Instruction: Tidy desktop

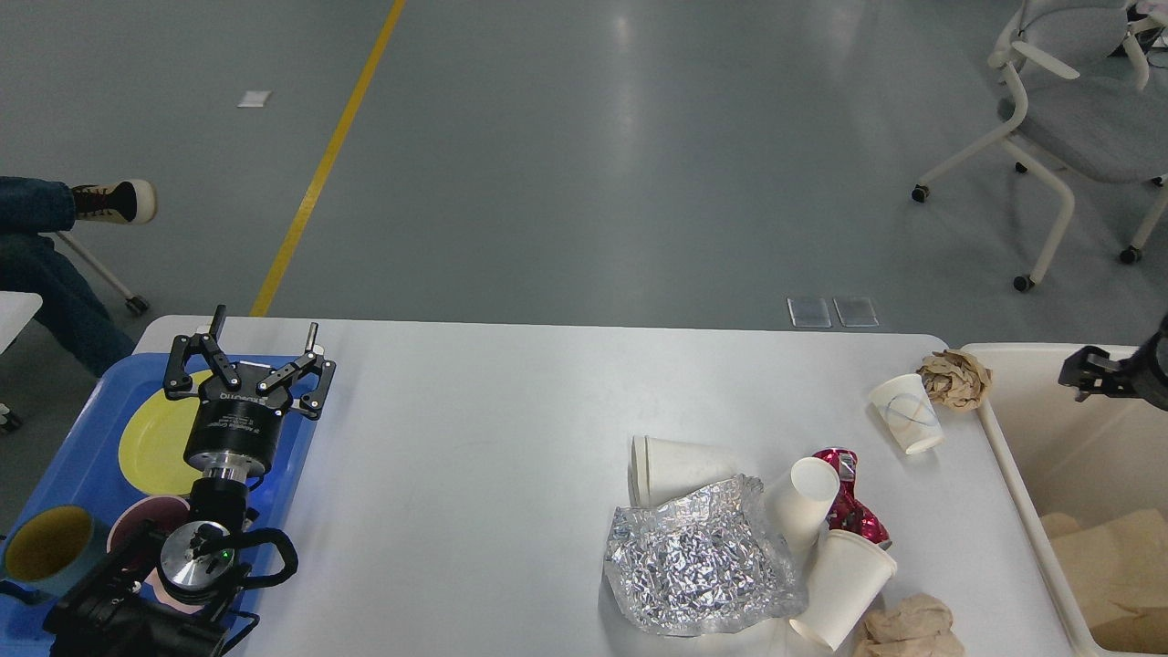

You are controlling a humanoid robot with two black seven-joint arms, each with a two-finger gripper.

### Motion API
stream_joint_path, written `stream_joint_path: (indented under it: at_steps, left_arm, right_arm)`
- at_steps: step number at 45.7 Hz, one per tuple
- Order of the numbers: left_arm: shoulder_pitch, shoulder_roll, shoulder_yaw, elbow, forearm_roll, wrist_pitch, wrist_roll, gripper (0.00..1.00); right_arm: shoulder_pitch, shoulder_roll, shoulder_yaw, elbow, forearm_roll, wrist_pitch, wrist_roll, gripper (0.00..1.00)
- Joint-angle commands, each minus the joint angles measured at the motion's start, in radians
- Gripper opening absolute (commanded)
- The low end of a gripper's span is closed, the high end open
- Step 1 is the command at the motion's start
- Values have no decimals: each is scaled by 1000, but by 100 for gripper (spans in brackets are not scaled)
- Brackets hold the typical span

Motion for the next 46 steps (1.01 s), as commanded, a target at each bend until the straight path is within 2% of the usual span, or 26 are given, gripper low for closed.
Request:
stream_joint_path:
  at_steps: [1, 8, 21, 30, 46]
  left_arm:
    - [-2, 0, 0, 0, 0, 0, 0, 96]
    - [0, 0, 0, 0, 0, 0, 0, 96]
    - [0, 0, 0, 0, 0, 2, 0, 96]
    - [0, 0, 0, 0, 0, 2, 0, 96]
    - [0, 0, 0, 0, 0, 2, 0, 96]
  right_arm:
    - [267, 81, -130, 255, 2, 95, -41, 100]
    - [600, 177, -212, 549, 23, 175, -57, 100]
    - [1037, 142, -207, 936, 128, 290, -57, 100]
    - [1246, 194, -198, 1014, 249, 385, -46, 100]
    - [1256, 230, -141, 993, 304, 379, -44, 100]
